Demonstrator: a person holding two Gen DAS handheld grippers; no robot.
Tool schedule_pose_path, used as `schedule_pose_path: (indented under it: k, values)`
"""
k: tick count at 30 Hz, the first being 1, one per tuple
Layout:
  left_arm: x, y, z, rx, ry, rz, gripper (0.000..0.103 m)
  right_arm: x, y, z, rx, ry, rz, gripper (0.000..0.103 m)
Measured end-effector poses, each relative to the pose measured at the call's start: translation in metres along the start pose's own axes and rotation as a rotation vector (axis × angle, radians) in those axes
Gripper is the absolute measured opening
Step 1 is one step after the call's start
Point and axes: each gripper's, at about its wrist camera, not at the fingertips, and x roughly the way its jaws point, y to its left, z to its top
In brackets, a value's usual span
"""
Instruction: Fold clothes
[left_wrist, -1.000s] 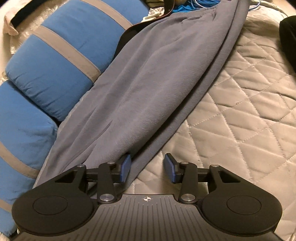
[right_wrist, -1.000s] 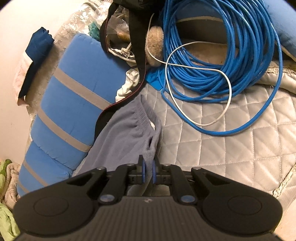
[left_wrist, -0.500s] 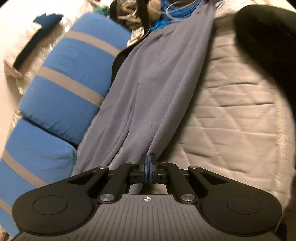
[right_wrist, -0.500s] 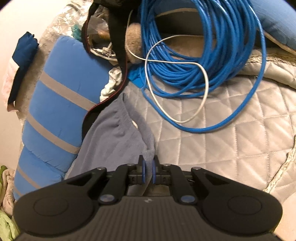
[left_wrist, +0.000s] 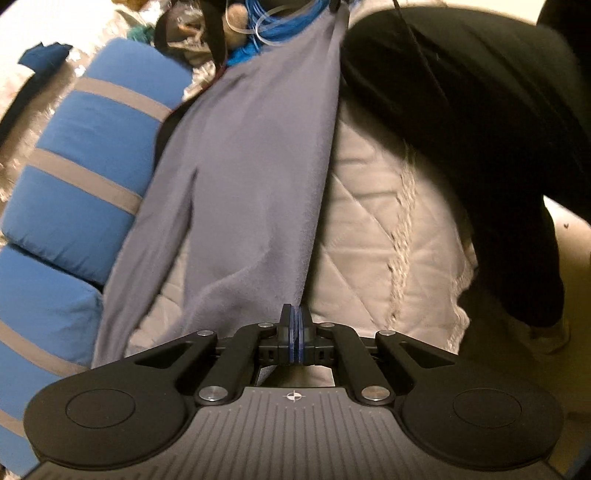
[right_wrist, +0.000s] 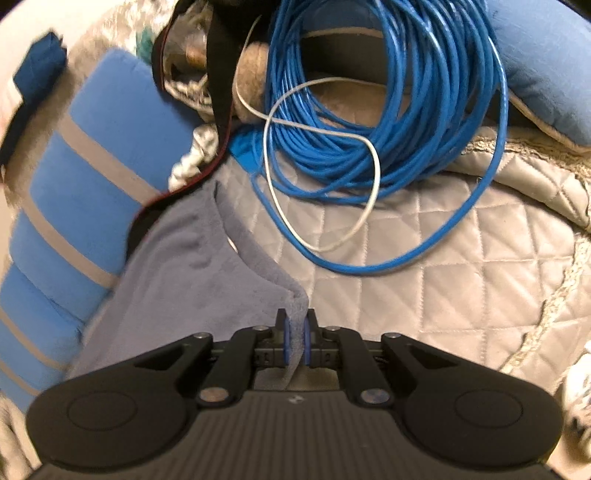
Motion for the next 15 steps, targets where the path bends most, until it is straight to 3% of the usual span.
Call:
schedule_pose_path:
  k: [1,2,3,6,8,10,15]
  values:
    - [0.005,-0.001,-0.001,-0.007,0.019,-0.005,0.005,-0.002,0.006,-0.002,-0.050,-0.018,-0.034,0.027]
    - [0.010,-0.002,-0.002,-0.014,0.038,-0.009,0.005,-0.004,0.013,-0.005,-0.100,-0.036,-0.068,0.028]
    - [0.012,-0.003,-0.004,-0.024,0.050,-0.012,0.005,-0.008,0.022,-0.008,-0.168,-0.076,-0.105,0.043]
    - [0.011,0.000,-0.012,-0.071,0.060,-0.017,0.005,-0.014,0.046,-0.011,-0.349,-0.170,-0.118,0.056]
    - [0.006,0.007,-0.016,-0.122,0.043,-0.004,0.013,-0.009,0.059,-0.009,-0.443,-0.204,-0.072,0.057]
    - [-0.001,0.014,-0.018,-0.183,0.010,0.030,0.040,0.002,0.072,-0.005,-0.525,-0.209,-0.045,0.057]
    - [-0.020,0.044,-0.027,-0.393,-0.074,0.079,0.052,0.057,0.086,0.009,-0.593,-0.120,-0.002,0.057]
